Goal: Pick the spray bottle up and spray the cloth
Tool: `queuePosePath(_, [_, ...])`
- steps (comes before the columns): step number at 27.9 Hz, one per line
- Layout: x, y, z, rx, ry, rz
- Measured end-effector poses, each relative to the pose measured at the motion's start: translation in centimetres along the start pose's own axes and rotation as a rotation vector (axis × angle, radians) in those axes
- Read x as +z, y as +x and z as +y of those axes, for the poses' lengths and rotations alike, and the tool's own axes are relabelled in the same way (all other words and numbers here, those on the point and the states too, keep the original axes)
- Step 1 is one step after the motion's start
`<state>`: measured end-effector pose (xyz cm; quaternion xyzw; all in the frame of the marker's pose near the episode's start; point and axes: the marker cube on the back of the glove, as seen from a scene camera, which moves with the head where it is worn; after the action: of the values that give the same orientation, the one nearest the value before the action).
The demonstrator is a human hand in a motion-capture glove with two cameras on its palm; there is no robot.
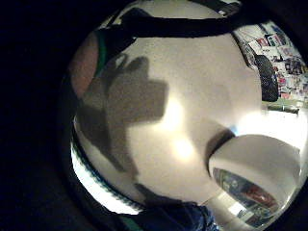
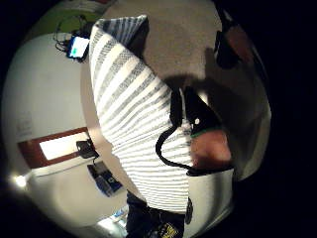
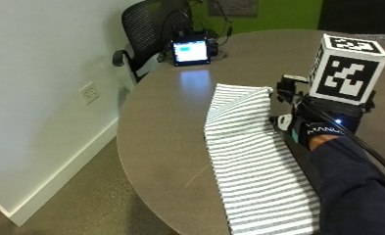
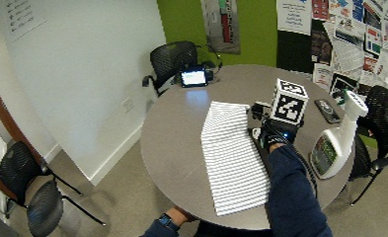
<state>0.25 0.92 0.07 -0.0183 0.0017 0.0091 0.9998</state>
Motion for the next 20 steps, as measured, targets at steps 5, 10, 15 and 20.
queuePosePath(5, [0.1,0.1,2.0,-0.026,-0.025,0.034])
queuePosePath(10, [0.6,-1.2,5.2,-0.122,-0.07,0.11])
queuePosePath(15, [1.3,-2.3,10.6,-0.278,-0.071,0.141])
queuePosePath(20, [0.8,-1.2,16.4,-0.415,-0.035,0.141])
